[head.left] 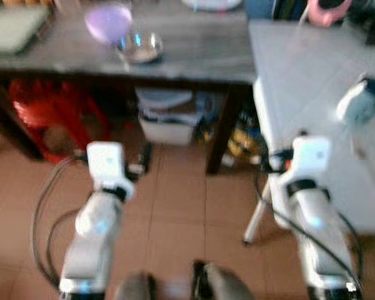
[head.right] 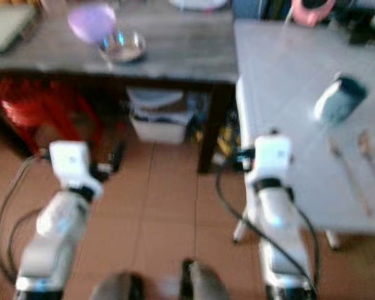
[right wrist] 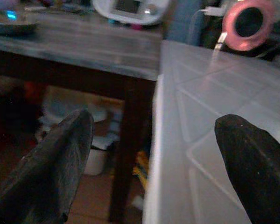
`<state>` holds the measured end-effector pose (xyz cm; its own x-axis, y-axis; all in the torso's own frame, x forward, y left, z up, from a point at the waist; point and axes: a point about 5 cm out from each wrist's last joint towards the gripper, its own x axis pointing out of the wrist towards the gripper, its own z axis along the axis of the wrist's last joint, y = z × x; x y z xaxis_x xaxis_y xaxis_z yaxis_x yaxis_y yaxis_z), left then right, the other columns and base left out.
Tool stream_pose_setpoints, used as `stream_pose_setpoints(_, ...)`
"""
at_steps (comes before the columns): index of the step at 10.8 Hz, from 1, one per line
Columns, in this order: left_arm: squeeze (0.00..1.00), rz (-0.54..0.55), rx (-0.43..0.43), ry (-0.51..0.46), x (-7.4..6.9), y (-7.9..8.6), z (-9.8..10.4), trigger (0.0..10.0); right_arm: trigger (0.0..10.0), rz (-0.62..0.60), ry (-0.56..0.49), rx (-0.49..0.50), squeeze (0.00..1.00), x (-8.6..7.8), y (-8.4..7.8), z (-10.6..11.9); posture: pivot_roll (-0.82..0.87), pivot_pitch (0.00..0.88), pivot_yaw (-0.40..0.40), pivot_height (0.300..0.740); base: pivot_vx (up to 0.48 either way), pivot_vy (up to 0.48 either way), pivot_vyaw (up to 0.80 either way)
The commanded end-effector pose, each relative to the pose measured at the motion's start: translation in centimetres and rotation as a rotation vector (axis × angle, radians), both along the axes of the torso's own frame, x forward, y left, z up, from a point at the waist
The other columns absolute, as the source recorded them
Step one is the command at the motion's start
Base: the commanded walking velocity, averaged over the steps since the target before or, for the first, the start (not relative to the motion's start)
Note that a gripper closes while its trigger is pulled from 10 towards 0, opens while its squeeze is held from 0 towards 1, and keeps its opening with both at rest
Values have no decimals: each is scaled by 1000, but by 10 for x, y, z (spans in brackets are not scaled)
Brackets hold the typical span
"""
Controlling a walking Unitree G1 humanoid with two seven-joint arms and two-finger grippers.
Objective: Setting the table
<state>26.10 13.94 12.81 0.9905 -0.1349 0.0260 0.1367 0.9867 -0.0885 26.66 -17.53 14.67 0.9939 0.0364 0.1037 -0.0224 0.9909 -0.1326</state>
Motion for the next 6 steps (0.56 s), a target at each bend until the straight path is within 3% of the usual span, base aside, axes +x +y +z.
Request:
stream_pose_setpoints(1, 0, 2, 1, 4, -1, 1, 0, 10000, 10000, -1, -2, -6, 1000, -1, -2, 0, -45, 175, 20, 740, 0, -307, 0)
stream_pose_setpoints(2, 0, 2, 3, 4, -1, 1, 0, 10000, 10000, -2, -2, -10, 753, -1, -2, 0, -45, 175, 20, 740, 0, -304, 0)
stream_pose_setpoints(3, 0, 2, 4, 5, -1, 1, 0, 10000, 10000, -2, 0, -11, 0, -1, -2, 0, -45, 175, 20, 740, 0, -304, 0)
stream_pose_setpoints(6, 0, 0, 5, 9, -2, 1, -1, 10000, 10000, 3, 7, -13, 0, -1, -1, -1, -44, 175, 20, 740, 0, -296, 0)
